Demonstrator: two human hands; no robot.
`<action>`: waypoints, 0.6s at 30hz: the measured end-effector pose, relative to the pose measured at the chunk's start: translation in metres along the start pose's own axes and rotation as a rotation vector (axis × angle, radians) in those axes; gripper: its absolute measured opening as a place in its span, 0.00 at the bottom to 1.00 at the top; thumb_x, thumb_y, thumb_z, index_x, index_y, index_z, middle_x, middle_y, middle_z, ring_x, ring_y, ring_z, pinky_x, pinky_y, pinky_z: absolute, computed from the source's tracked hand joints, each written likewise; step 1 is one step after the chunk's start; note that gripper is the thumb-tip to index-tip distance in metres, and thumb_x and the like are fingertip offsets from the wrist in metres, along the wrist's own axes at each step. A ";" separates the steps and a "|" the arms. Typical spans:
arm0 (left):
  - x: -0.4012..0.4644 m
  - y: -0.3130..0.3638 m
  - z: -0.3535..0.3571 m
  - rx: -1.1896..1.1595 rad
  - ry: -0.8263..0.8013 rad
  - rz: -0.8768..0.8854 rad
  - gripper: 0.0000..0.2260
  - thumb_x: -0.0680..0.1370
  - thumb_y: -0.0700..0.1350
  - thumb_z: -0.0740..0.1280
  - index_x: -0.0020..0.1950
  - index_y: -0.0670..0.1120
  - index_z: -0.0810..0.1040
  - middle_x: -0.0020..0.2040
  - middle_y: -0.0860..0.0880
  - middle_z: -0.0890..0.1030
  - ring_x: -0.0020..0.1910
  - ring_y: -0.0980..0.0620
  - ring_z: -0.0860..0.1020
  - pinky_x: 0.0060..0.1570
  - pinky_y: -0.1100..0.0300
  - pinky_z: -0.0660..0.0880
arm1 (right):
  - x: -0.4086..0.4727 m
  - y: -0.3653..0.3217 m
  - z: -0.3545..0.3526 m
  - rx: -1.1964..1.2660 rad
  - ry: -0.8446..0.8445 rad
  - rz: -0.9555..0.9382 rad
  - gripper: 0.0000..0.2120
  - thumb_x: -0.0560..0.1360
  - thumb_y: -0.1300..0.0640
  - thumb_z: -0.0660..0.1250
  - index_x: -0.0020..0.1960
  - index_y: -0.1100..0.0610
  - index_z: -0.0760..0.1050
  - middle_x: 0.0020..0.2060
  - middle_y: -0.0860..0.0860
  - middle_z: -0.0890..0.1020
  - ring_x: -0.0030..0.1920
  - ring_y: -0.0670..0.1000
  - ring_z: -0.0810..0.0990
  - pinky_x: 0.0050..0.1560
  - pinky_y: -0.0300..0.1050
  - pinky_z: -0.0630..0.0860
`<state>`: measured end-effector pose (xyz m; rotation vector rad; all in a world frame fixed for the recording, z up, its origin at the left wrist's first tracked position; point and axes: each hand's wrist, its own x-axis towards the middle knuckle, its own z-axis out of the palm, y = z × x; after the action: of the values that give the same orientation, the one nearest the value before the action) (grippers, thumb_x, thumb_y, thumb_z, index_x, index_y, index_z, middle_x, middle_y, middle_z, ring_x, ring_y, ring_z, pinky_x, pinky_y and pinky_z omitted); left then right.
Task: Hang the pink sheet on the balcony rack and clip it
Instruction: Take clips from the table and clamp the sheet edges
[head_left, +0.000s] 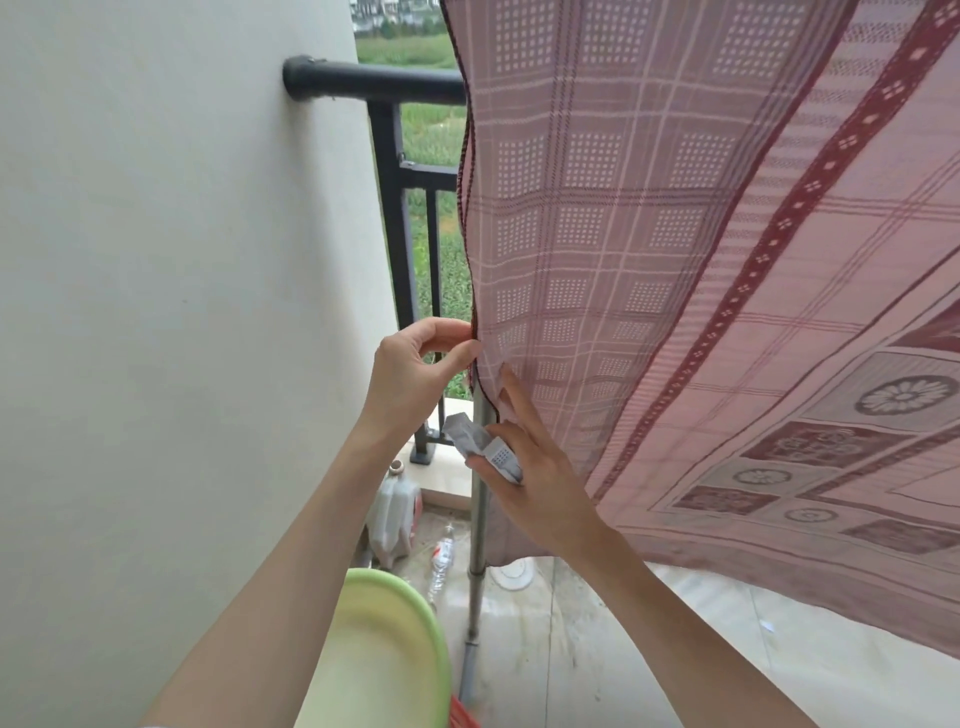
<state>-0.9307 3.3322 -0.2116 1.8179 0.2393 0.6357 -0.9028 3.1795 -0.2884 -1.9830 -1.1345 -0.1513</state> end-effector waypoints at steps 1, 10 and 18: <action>-0.002 -0.004 0.000 0.032 -0.017 -0.011 0.06 0.71 0.41 0.72 0.45 0.49 0.80 0.41 0.53 0.83 0.42 0.55 0.81 0.51 0.57 0.78 | -0.001 0.002 0.002 0.000 -0.030 -0.003 0.21 0.75 0.42 0.59 0.55 0.58 0.75 0.76 0.47 0.47 0.70 0.31 0.54 0.61 0.23 0.60; -0.009 -0.014 0.010 0.222 0.036 0.024 0.07 0.69 0.41 0.74 0.47 0.43 0.84 0.39 0.52 0.83 0.36 0.67 0.79 0.45 0.72 0.75 | -0.015 0.010 0.015 -0.101 -0.077 -0.024 0.18 0.75 0.44 0.59 0.50 0.59 0.75 0.76 0.48 0.45 0.49 0.47 0.77 0.45 0.47 0.77; -0.016 -0.013 0.009 0.098 0.107 -0.042 0.06 0.69 0.39 0.74 0.45 0.45 0.83 0.34 0.52 0.82 0.32 0.61 0.81 0.43 0.66 0.79 | -0.016 0.002 0.020 -0.244 -0.069 -0.073 0.12 0.75 0.49 0.63 0.47 0.59 0.73 0.76 0.58 0.51 0.57 0.52 0.78 0.43 0.43 0.77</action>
<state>-0.9374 3.3213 -0.2306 1.8690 0.3855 0.7034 -0.9165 3.1826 -0.3105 -2.1750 -1.2847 -0.2722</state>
